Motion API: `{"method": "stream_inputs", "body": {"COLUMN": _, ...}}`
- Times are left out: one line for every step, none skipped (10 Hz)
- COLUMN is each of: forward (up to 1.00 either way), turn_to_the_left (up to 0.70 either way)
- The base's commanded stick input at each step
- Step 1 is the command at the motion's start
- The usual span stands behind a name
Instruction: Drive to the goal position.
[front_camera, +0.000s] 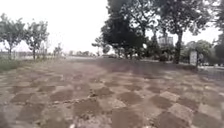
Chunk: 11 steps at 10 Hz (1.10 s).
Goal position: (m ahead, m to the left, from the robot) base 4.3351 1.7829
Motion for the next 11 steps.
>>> {"method": "stream_inputs", "body": {"forward": 1.00, "turn_to_the_left": 0.00}}
{"method": "stream_inputs", "body": {"forward": 1.00, "turn_to_the_left": 0.00}}
{"method": "stream_inputs", "body": {"forward": 1.00, "turn_to_the_left": 0.00}}
{"method": "stream_inputs", "body": {"forward": 1.00, "turn_to_the_left": 0.00}}
{"method": "stream_inputs", "body": {"forward": 1.00, "turn_to_the_left": 0.00}}
{"method": "stream_inputs", "body": {"forward": 1.00, "turn_to_the_left": 0.00}}
{"method": "stream_inputs", "body": {"forward": 1.00, "turn_to_the_left": 0.00}}
{"method": "stream_inputs", "body": {"forward": 1.00, "turn_to_the_left": 0.00}}
{"method": "stream_inputs", "body": {"forward": 1.00, "turn_to_the_left": 0.00}}
{"method": "stream_inputs", "body": {"forward": 1.00, "turn_to_the_left": 0.00}}
{"method": "stream_inputs", "body": {"forward": 1.00, "turn_to_the_left": 0.00}}
